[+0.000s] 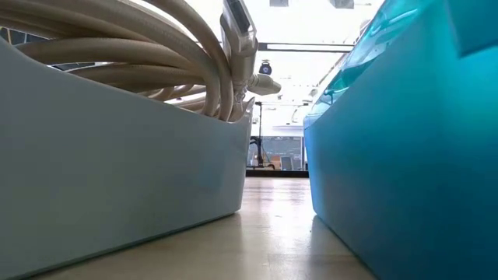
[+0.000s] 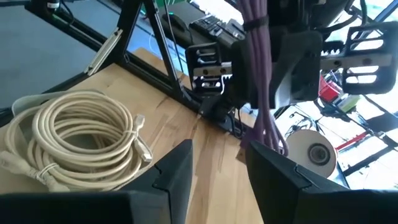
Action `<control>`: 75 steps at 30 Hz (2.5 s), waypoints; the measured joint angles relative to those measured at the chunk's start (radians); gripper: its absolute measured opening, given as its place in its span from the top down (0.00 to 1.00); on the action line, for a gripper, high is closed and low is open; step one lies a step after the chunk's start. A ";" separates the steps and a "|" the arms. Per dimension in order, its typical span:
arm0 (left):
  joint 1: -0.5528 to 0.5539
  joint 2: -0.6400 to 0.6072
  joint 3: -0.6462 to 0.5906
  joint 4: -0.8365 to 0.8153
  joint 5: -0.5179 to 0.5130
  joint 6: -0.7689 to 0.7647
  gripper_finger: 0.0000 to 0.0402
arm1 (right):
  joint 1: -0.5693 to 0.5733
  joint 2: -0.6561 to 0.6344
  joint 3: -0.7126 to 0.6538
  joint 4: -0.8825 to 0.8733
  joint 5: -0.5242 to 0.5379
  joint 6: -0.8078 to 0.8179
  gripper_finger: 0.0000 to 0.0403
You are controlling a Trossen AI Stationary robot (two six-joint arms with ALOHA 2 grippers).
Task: Pick & Place USB Port
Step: Put the violet USB cable into the blue bin
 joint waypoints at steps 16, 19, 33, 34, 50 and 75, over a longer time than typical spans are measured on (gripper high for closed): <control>0.000 0.000 0.000 -0.013 -0.008 0.003 0.98 | -0.034 0.000 0.000 0.159 -0.153 -0.107 0.65; 0.000 0.000 0.000 -0.015 -0.008 0.003 0.98 | -0.052 0.013 0.000 0.182 -0.185 -0.107 0.65; -0.001 -0.001 0.000 -0.026 -0.002 0.003 0.98 | -0.078 0.110 0.000 0.315 -0.226 -0.170 0.65; -0.001 -0.002 0.000 -0.026 -0.003 0.003 0.98 | -0.078 0.110 0.000 0.316 -0.224 -0.175 0.65; 0.001 0.053 0.001 0.008 -0.013 0.002 0.98 | -0.112 0.112 0.000 0.342 -0.243 -0.157 0.66; 0.000 0.059 0.001 -0.024 -0.090 0.037 0.81 | -0.113 0.112 0.000 0.297 -0.215 -0.151 0.95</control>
